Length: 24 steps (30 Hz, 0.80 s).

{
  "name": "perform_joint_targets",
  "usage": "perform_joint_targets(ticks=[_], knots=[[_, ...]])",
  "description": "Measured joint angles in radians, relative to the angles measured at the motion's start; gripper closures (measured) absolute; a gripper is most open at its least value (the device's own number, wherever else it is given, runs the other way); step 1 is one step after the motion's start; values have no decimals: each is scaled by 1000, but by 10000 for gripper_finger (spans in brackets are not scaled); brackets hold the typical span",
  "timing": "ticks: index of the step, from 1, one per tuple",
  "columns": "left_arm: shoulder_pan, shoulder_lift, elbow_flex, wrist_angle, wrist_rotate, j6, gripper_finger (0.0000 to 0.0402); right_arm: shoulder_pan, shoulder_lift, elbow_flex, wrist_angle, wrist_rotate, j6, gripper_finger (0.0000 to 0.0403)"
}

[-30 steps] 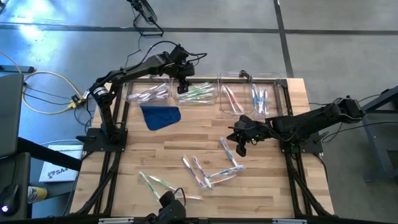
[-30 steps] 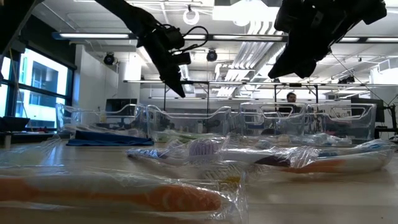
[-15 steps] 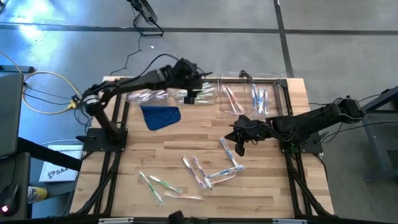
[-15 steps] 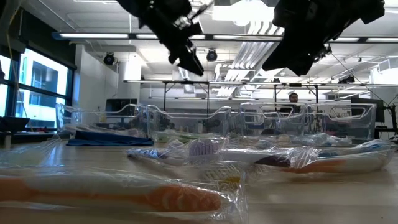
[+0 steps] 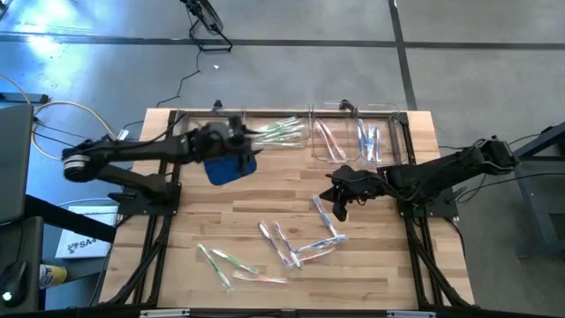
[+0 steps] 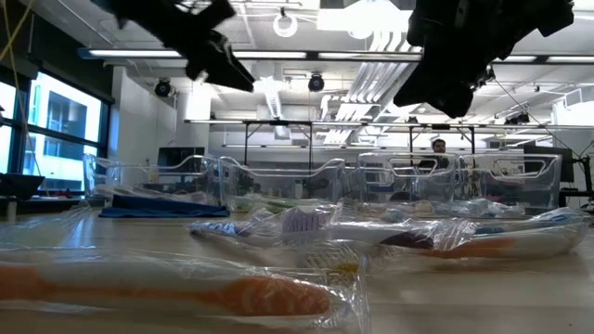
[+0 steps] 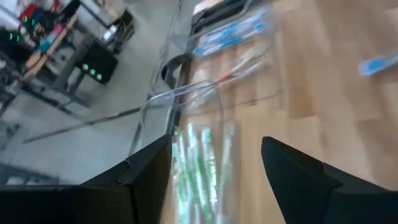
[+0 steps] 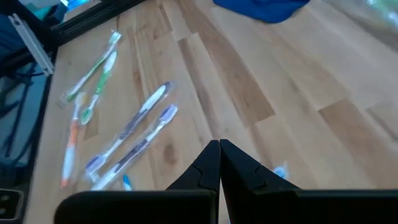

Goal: Pick & Place Toothbrushes
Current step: Put the blue toothbrush into the right transparent bin

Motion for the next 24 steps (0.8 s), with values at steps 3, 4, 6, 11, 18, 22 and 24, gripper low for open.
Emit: perform_joint_targets(ticks=[3, 4, 6, 11, 18, 22, 24], knots=[[-61, -92, -68, 0, -7, 0, 160, 10, 0, 0, 1, 0, 23, 401], [-80, -117, -85, -4, -7, -1, 160, 14, 0, 0, 0, -1, 25, 401], [-116, -163, -115, -1, -7, -2, 160, 21, 0, 0, 0, -10, 26, 401], [-205, -267, -152, -5, -10, -14, 160, 29, 0, 0, 0, -82, 23, 401], [-339, -421, -152, -67, -102, -2, 160, 29, 0, 0, -31, 20, 223, 401], [-375, -458, -152, -70, -133, 9, 160, 67, 0, 0, -50, 104, 234, 401], [-380, -460, -152, -88, -137, 8, 160, 86, 0, 2, -53, 145, 256, 401]])
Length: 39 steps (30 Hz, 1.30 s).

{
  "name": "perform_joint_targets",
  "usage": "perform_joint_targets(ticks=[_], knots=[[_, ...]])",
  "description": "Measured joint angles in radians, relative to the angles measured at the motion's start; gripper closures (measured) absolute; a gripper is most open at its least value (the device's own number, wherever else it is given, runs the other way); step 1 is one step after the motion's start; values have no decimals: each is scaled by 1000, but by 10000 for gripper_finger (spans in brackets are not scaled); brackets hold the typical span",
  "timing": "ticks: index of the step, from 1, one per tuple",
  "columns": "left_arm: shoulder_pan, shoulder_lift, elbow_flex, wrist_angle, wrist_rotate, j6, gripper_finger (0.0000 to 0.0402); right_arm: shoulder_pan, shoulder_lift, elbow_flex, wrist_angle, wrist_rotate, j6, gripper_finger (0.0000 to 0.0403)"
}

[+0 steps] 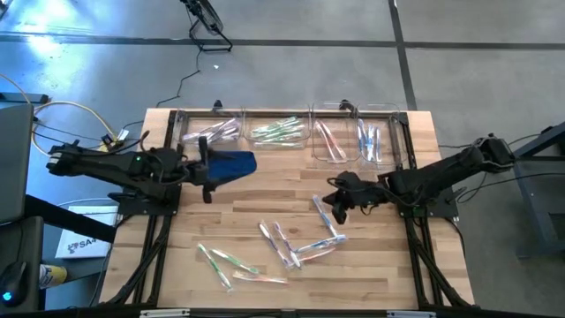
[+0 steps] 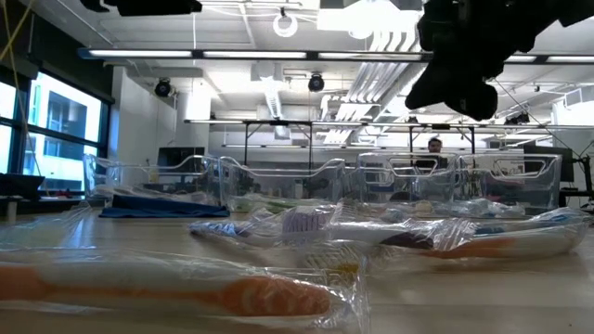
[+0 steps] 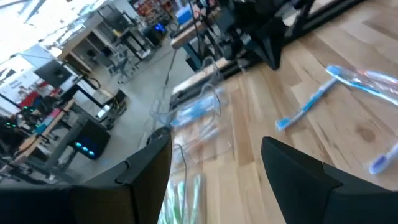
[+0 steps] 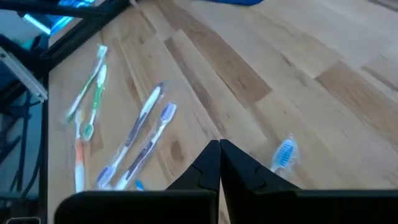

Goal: Pick & Place Toothbrushes
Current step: Put the blue toothbrush into the right transparent bin

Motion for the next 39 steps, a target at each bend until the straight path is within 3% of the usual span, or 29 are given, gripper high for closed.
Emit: perform_joint_targets(ticks=[4, 8, 15, 20, 23, 30, 39], knots=[[1, 3, 0, -28, -3, -9, 160, 31, 4, 8, -29, 72, 84, 401], [1, 8, 0, -30, -4, -10, 160, 53, 53, 28, -74, 71, 170, 401], [1, 7, 0, -29, -4, -11, 160, 75, 243, 146, -268, -33, 325, 401], [1, 7, 0, -29, -3, -11, 160, 80, 359, 254, -455, -44, 402, 401], [1, 7, 0, -30, -3, -11, 160, 79, 402, 282, -456, -50, 434, 401], [1, 7, 0, -40, -3, -7, 160, 80, 464, 284, -435, -171, 426, 398], [1, 7, 0, -105, 0, -8, 160, 79, 475, 284, -433, -172, 421, 314]])
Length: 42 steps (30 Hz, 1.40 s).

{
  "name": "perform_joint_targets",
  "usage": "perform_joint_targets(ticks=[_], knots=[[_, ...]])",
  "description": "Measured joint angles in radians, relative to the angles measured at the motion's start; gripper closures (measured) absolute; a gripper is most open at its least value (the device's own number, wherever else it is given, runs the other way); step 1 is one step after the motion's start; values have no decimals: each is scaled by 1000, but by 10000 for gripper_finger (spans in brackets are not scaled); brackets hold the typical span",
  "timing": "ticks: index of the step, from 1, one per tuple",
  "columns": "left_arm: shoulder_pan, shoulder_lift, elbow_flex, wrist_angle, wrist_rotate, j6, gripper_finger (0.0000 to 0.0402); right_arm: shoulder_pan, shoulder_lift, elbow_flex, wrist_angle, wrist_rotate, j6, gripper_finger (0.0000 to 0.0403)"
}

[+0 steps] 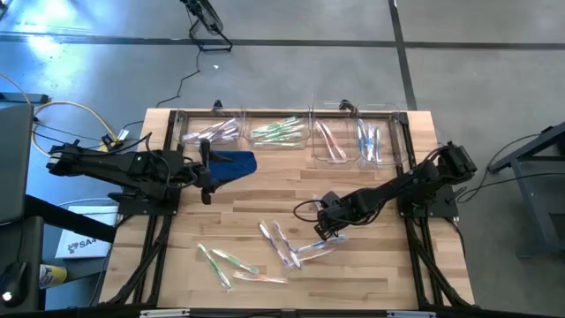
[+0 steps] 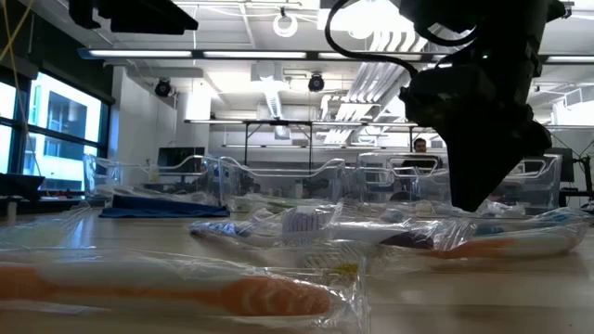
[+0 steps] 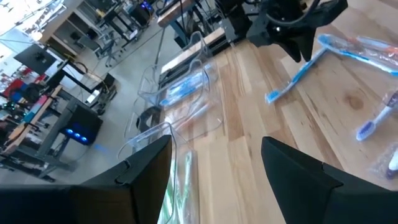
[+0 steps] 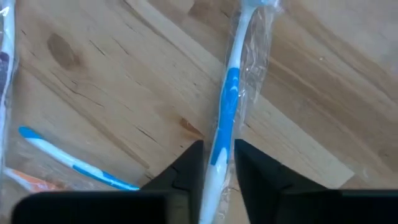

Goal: Pick & Place Toothbrushes
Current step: Put the blue toothbrush into the right transparent bin

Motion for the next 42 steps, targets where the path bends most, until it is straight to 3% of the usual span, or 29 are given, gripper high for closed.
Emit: perform_joint_targets(ticks=[7, 20, 29, 33, 39, 42], knots=[[0, 0, 0, -3, 0, 0, 160, 0, 0, -21, 0, 30, -24, 270], [0, 0, 0, -3, -1, 0, 160, 0, 63, -39, 117, -10, -32, 274], [0, 1, 1, -3, -2, 0, 160, 2, 117, -34, 80, 26, -26, 277], [0, 1, 1, -3, -4, 0, 160, 0, 116, -35, 69, 45, -24, 304], [0, 1, 1, -3, -4, -1, 160, -1, 116, -37, 63, 47, -24, 379], [0, 1, 1, -3, -4, -1, 160, -1, 116, -37, 63, 49, -35, 386]])
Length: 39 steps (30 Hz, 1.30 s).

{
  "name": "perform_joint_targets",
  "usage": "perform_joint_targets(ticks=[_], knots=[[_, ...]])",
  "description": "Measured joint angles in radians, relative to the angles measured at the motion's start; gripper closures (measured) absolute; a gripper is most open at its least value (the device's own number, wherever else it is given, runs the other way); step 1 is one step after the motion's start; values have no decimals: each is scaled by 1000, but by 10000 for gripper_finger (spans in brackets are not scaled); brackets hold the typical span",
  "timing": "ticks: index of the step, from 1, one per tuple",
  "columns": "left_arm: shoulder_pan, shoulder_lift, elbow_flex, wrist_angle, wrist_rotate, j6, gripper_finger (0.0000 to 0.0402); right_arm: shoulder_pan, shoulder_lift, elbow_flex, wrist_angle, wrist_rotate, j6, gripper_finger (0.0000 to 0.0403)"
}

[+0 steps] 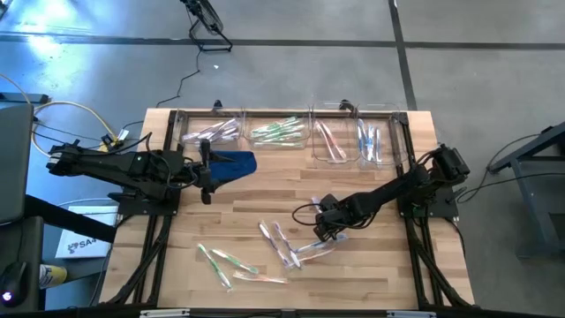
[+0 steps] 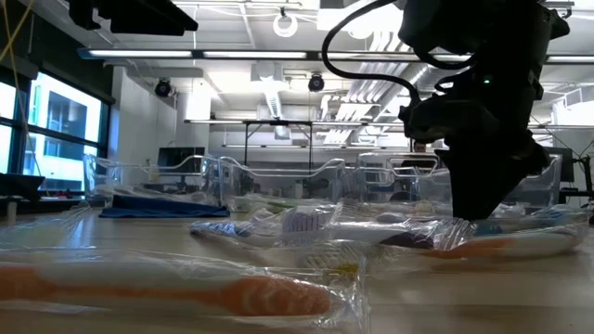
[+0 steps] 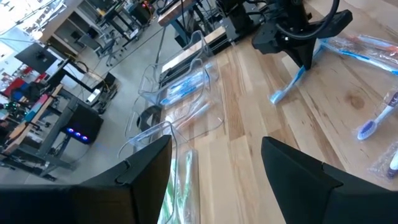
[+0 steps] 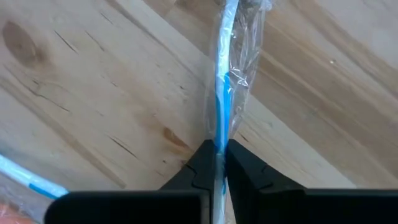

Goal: Pick & Place Toothbrushes
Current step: Put the blue toothbrush into the right transparent bin

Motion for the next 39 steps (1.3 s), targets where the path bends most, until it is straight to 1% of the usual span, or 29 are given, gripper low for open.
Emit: perform_joint_targets(ticks=[3, 5, 9, 12, 15, 27, 30, 32, 39], knots=[[0, 0, 0, 0, 0, -2, 160, 0, -6, -2, -2, 4, -32, 382], [0, 0, 0, 0, 0, -6, 160, -1, -22, -5, -5, 16, -52, 387], [0, 0, 0, 0, 0, -12, 160, -2, -81, -11, -15, 83, -100, 390], [0, 0, 0, 0, 0, -23, 160, -15, -144, -9, -17, 144, -129, 390], [0, 0, 0, 0, 0, -26, 160, -35, -205, -9, -22, 163, -179, 390], [0, 1, 0, -4, 2, -30, 160, -161, -479, -5, -21, 319, -428, 390], [0, 1, 0, -5, 5, -30, 160, -183, -541, -5, -47, 386, -468, 390], [0, 1, 0, -5, 5, -30, 160, -197, -581, -5, -102, 449, -468, 390], [0, 13, 0, -13, 4, -36, 160, -256, -698, -4, -297, 681, -383, 390]])
